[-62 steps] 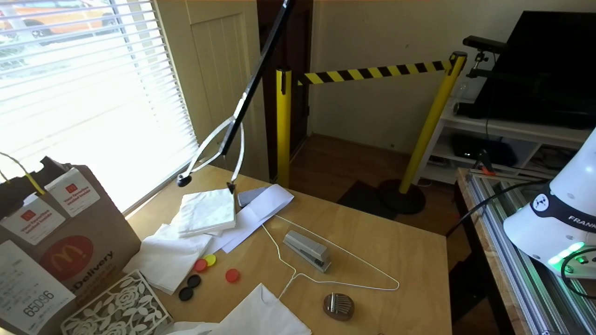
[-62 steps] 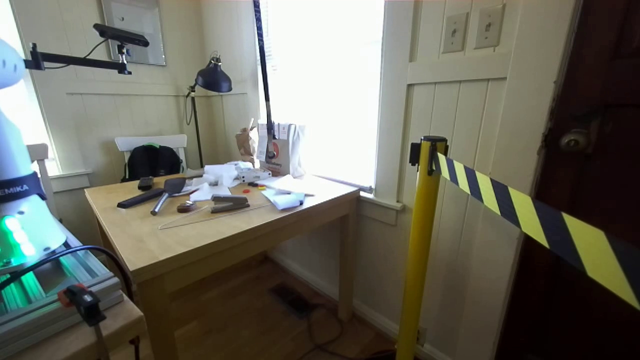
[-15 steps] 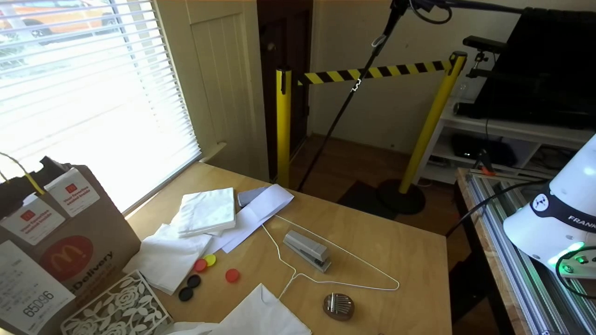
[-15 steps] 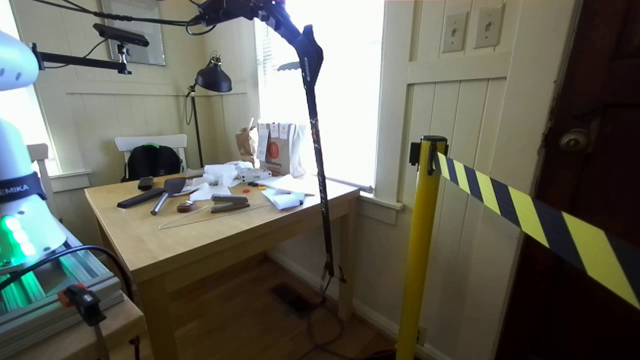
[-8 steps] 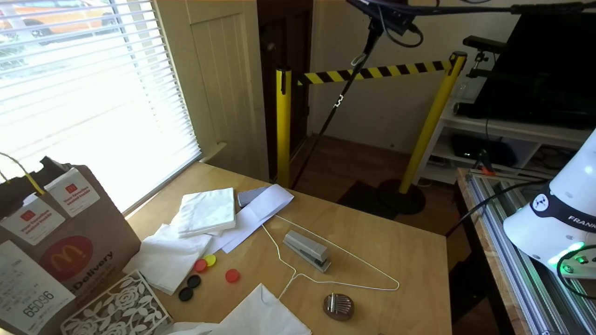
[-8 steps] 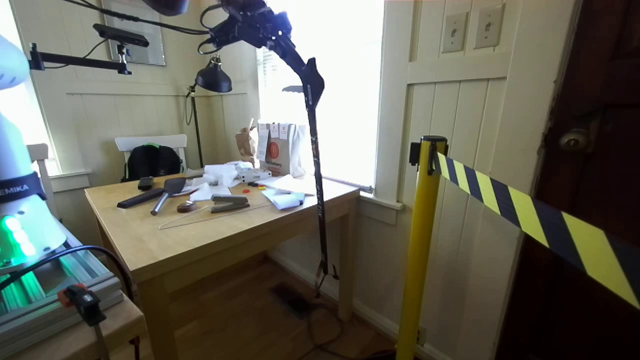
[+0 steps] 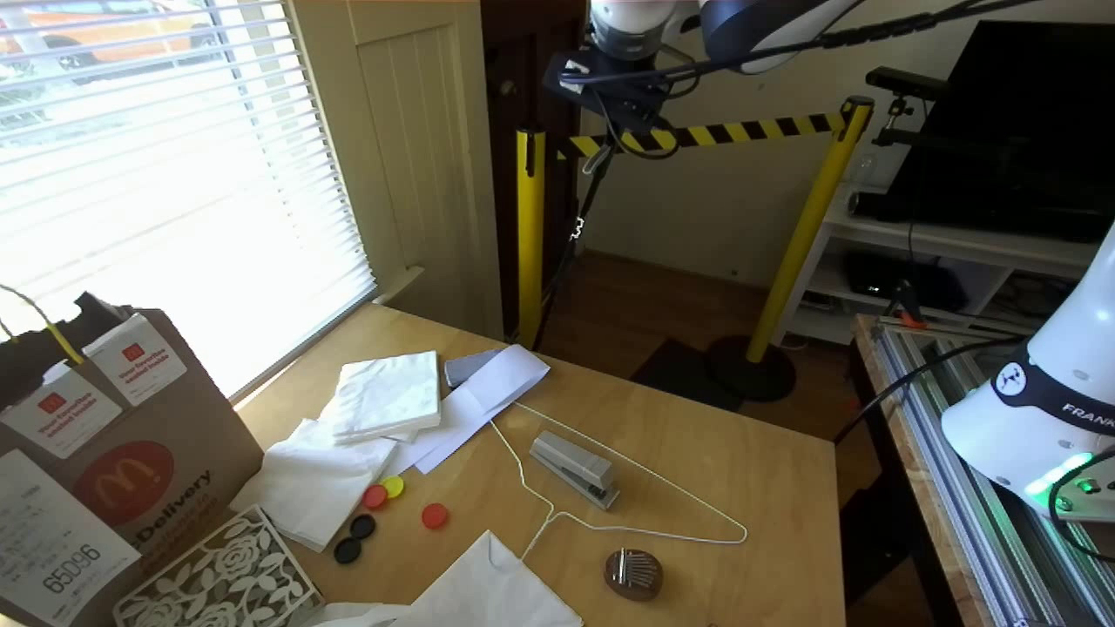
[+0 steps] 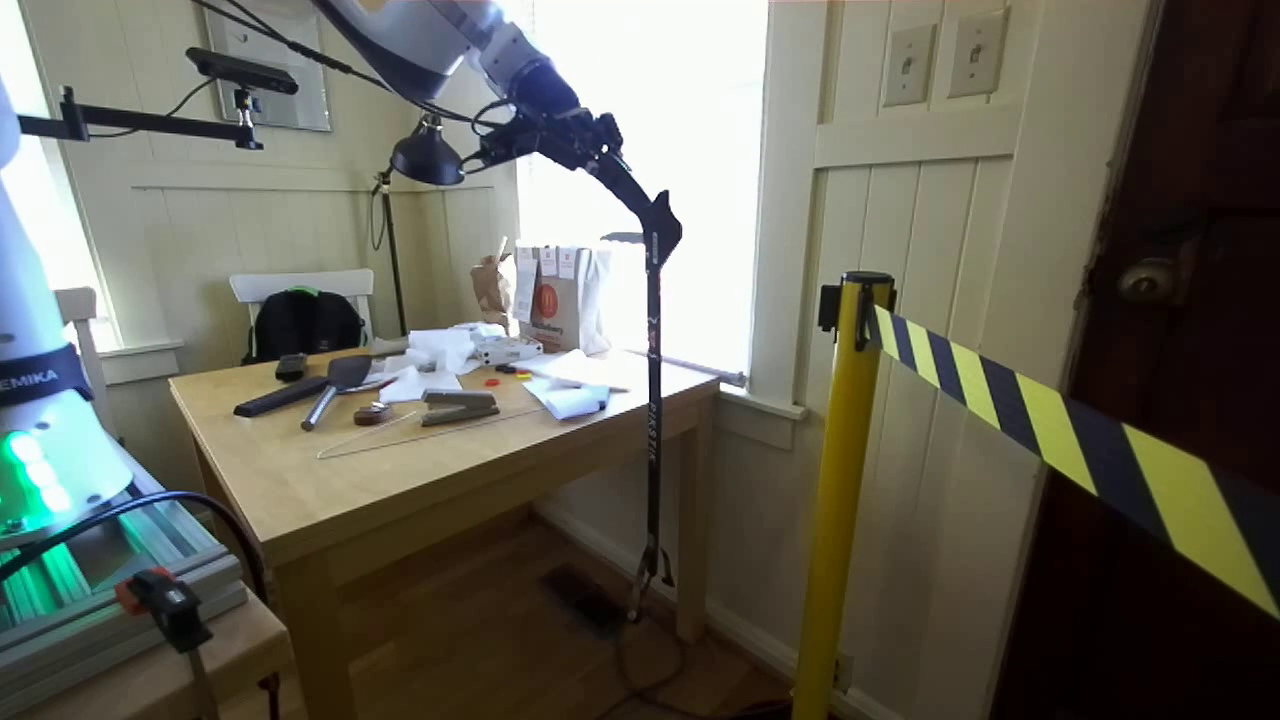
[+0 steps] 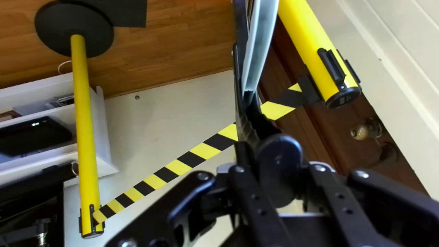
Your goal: Pick up the black object from the table and put it on the floor
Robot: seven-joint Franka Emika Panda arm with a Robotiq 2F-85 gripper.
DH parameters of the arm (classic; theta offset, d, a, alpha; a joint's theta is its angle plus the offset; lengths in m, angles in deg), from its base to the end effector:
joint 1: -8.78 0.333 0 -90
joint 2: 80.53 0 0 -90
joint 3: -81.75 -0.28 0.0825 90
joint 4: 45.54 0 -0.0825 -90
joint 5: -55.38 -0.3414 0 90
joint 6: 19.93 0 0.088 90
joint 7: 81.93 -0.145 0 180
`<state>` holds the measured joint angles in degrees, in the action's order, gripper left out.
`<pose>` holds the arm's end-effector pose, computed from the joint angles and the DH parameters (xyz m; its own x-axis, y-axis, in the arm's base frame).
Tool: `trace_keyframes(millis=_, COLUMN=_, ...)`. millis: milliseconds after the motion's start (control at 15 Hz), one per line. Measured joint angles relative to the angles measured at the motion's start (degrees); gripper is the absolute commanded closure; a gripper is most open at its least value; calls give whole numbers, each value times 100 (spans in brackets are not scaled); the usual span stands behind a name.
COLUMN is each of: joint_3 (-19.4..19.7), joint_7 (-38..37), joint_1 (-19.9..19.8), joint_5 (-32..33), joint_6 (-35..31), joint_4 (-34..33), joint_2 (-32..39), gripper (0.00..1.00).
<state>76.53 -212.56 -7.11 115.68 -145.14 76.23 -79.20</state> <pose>0.5119 -0.1564 0.3806 -0.3144 -0.6567 0.6855 -0.9409 0.1195 -0.3170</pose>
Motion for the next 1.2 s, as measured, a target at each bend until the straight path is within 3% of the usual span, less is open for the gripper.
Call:
trace_keyframes(millis=400, joint_3=501, joint_7=-398, joint_1=693, joint_5=-204, joint_6=-38, joint_4=-918, joint_2=1129, gripper=92)
trace_keyframes(millis=467, joint_3=543, joint_7=-439, joint_1=731, joint_5=-433, joint_6=-117, joint_4=-1023, joint_2=1238, gripper=70)
trace_keyframes(millis=733, joint_3=679, joint_7=-392, joint_1=857, joint_5=-486, joint_6=-137, joint_4=-1034, joint_2=1325, gripper=70)
trace_keyframes(millis=800, joint_3=687, joint_7=-392, joint_1=858, joint_5=-486, joint_6=-137, joint_4=-1034, joint_2=1325, gripper=93)
trace_keyframes(millis=1000, joint_3=757, joint_7=-423, joint_1=917, joint_5=-486, joint_6=-140, joint_4=-1029, joint_2=1377, gripper=93)
trace_keyframes(millis=1200, joint_3=827, joint_7=-629, joint_1=1070, joint_5=-486, joint_6=-251, joint_4=-1302, joint_2=1872, gripper=93)
